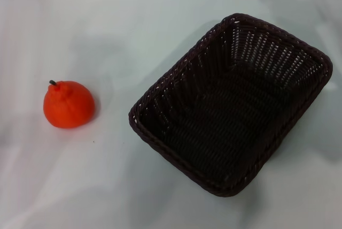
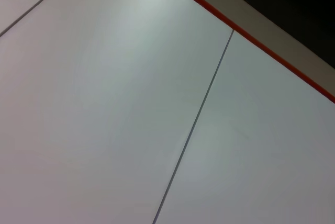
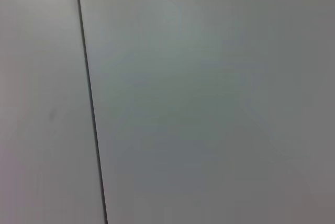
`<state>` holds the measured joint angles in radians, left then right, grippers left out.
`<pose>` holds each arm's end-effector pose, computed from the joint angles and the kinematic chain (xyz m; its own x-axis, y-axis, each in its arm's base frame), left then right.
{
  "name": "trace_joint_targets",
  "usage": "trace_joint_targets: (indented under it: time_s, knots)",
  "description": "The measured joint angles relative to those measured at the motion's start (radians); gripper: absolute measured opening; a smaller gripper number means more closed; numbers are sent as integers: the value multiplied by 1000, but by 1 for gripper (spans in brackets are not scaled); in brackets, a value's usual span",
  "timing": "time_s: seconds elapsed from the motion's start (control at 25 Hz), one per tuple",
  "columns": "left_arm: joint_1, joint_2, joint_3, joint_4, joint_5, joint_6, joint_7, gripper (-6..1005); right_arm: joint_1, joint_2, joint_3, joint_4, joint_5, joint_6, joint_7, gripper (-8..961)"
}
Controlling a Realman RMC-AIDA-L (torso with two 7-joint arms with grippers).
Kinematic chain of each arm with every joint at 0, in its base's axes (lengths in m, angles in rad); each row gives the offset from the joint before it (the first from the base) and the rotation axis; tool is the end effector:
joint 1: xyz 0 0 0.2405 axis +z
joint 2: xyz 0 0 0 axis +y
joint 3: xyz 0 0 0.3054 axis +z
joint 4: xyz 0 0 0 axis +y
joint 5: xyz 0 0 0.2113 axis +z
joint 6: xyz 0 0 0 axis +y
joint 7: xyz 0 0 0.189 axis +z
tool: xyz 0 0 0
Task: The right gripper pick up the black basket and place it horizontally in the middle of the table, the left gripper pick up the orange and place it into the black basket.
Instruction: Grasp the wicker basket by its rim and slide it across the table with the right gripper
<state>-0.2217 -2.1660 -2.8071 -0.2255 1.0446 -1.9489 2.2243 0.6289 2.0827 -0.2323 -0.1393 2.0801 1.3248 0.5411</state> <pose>-0.3356 0.2623 0.0537 0.1265 -0.4568 0.8805 0.8443 -0.4163 -0.3373 0.3111 0.4543 0.0454 -0.4810 -0.3102 0.8200 0.8191 0.1746 0.5465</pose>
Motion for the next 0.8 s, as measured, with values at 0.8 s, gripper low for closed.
trace_joint_targets:
  time_s: [0.8]
  knots:
    - [17,2,0,0,0,-6,3,932,-62,-101,-464,-407,-224,-138,789,857]
